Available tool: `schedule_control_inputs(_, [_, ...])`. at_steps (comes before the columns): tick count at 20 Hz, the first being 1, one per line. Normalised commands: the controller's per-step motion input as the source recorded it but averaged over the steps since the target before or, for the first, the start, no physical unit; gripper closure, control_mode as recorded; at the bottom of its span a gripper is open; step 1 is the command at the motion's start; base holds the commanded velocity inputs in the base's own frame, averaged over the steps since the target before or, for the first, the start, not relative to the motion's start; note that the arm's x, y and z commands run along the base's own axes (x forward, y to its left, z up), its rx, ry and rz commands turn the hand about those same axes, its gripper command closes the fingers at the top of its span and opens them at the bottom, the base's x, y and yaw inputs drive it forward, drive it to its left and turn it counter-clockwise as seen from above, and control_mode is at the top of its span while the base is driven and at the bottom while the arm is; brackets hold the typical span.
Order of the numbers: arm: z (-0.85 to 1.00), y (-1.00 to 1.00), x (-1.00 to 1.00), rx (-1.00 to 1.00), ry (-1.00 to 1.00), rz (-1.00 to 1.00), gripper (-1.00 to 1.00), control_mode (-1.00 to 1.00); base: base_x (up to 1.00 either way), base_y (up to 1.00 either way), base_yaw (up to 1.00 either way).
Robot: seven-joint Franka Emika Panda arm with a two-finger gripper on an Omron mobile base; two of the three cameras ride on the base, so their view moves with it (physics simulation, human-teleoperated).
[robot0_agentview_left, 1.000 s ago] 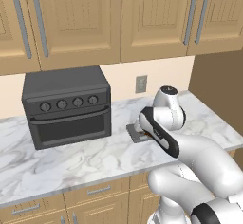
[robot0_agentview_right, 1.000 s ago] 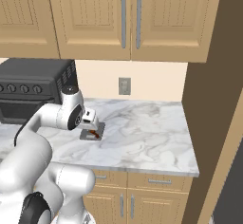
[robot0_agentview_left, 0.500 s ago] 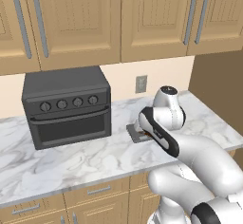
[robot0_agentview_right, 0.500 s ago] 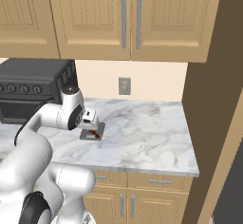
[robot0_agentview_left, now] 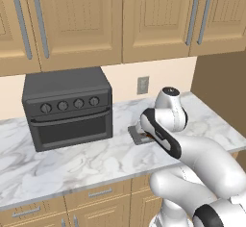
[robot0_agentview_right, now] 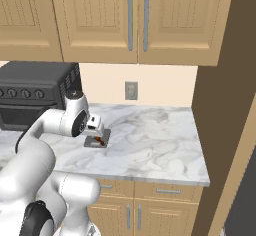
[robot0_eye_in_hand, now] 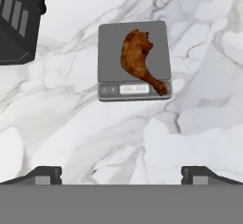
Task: Take the chicken drumstick from the fridge and place it on the digital scale on the counter by the fridge. Wait a few seconds for a reading, then move it to the plate on the dining counter.
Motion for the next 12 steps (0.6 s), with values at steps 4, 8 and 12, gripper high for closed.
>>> schedule_control_inputs(4, [0.0, 0.0, 0.01, 0.0, 0.0, 0.0, -1.0, -1.0, 0.0, 0.0, 0.0])
schedule_control_inputs(8, [0.0, 0.0, 0.03, 0.0, 0.0, 0.0, -1.0, -1.0, 0.0, 0.0, 0.0])
schedule_control_inputs(12, [0.0, 0.0, 0.04, 0.0, 0.0, 0.0, -1.0, -1.0, 0.0, 0.0, 0.0])
